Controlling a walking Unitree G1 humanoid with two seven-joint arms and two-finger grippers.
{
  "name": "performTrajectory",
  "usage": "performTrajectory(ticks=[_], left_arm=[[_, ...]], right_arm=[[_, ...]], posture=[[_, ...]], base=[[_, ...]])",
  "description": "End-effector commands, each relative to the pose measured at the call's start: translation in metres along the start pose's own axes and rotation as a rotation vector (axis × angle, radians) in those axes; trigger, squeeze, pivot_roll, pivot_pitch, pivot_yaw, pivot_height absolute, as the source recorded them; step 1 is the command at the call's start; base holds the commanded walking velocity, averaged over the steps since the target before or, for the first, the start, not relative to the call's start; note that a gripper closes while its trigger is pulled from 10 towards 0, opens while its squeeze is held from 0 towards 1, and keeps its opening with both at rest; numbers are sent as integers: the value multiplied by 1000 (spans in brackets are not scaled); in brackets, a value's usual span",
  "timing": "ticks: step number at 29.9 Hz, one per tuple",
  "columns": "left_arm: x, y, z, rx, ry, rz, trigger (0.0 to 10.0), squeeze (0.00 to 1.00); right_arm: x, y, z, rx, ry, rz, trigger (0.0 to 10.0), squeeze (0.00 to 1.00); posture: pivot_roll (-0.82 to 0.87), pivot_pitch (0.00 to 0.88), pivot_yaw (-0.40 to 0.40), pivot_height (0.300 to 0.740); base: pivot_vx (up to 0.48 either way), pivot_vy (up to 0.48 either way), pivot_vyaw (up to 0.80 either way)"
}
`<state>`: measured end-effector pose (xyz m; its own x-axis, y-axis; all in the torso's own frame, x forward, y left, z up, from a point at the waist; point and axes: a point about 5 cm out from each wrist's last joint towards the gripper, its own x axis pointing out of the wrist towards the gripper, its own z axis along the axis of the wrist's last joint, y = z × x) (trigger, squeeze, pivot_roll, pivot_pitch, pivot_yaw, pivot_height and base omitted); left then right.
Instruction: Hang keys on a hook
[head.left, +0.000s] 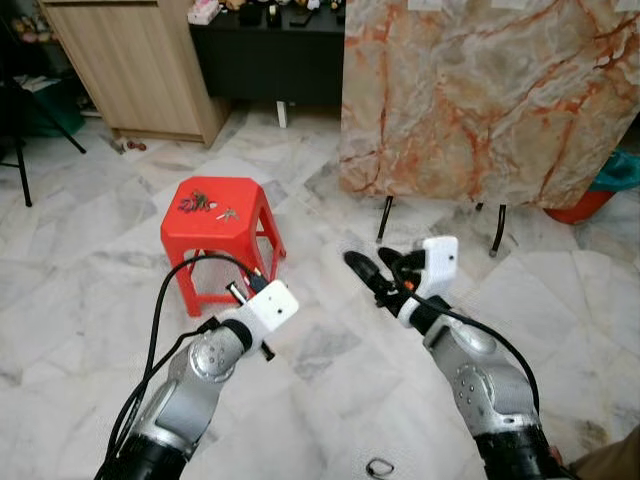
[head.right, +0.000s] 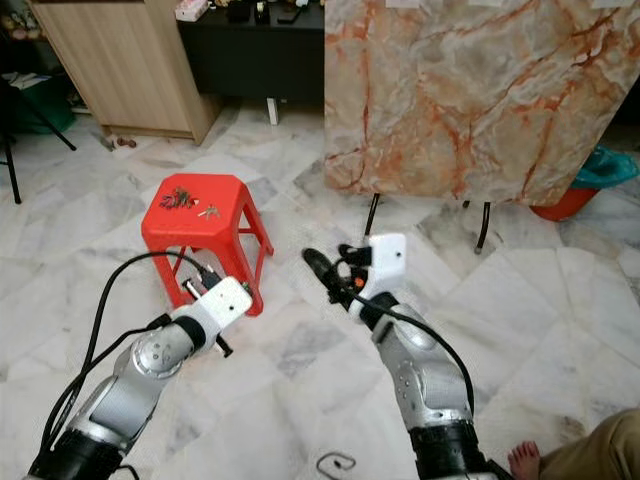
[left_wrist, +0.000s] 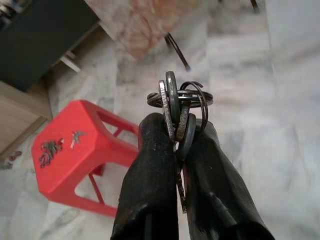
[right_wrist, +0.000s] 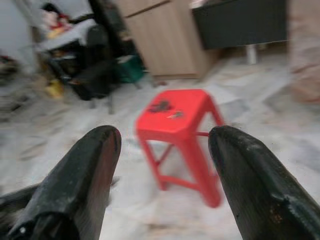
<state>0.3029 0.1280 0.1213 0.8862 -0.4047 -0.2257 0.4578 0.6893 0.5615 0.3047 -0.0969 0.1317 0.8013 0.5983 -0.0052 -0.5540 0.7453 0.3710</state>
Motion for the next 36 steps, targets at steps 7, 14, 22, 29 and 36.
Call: performTrajectory(ticks=[7,14,22,29,36], left_arm=[[-1,19,48,-85,-227,39,10000,0],[-7,3,67,-226,-367,-122,10000,0],[-14,-21,51,-129,-294,-295,10000,0],[-21,-24,53,-97,-305,-388,10000,0],[-14,-15,41,172,-207,-322,10000,0]], right_arm=[[-11,12,2,34,31,107,10000,0],[-18,12,6,-20,7,131,10000,0],[-26,5,7,-34,20,139,10000,0],[-32,2,6,-56,46,184,10000,0],[-37,-6,4,-105,102,176,10000,0]], posture=[[95,104,-11,740],[96,99,-8,740],[93,95,-8,740],[99,86,-17,740],[94,82,-24,740]], base=[[0,0,0],[0,0,0],[0,0,0],[0,0,0],[0,0,0]])
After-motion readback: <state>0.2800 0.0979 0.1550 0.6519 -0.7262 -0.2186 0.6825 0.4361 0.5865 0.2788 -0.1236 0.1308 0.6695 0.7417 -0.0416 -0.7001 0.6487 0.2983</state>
